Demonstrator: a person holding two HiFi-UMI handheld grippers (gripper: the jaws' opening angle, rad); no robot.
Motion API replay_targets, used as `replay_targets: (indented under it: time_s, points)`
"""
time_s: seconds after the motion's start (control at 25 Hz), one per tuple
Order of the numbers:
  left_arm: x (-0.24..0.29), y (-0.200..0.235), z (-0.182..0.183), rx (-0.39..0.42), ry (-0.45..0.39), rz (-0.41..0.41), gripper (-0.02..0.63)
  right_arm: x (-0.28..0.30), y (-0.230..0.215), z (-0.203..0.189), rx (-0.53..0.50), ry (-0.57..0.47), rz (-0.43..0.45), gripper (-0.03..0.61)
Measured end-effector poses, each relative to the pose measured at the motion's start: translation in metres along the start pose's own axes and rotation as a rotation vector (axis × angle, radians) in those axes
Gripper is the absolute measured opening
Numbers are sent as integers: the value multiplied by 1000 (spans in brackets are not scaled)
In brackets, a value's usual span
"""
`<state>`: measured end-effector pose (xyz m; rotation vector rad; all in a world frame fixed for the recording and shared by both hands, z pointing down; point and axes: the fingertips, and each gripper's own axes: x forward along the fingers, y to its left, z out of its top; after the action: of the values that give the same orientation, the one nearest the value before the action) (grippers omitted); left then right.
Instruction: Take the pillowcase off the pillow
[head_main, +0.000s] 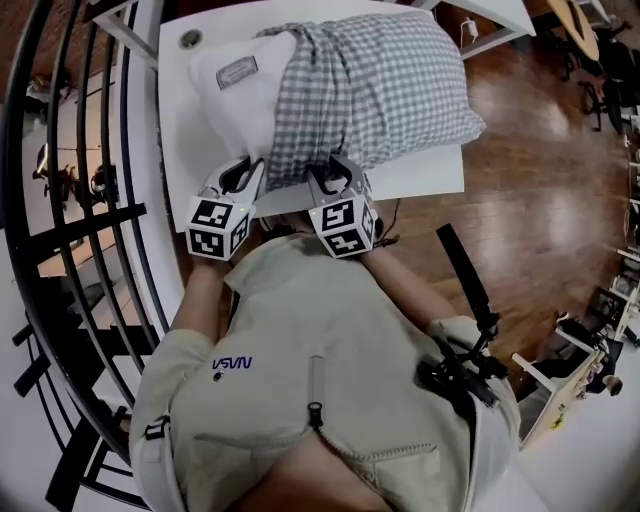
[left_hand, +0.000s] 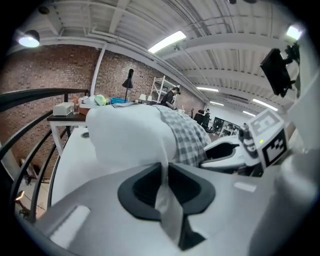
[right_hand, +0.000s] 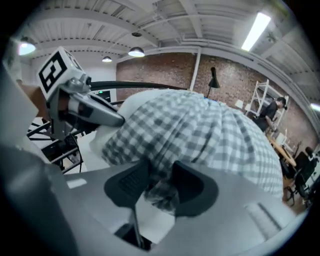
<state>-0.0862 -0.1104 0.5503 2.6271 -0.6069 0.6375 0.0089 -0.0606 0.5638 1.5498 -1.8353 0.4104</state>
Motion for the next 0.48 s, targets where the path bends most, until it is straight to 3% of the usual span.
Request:
replay_targets:
  time_s: [0.16, 0.36, 0.48]
  points:
    - [-21, 6, 33, -44, -103, 19, 25, -8, -17, 21, -9, -61, -41, 41]
    - [-43, 43, 82, -44, -234, 137, 21, -36, -61, 49, 90, -178, -145, 14]
    - [-57, 63, 104, -40, -281, 191, 20, -55, -101, 49, 131, -194, -237, 14]
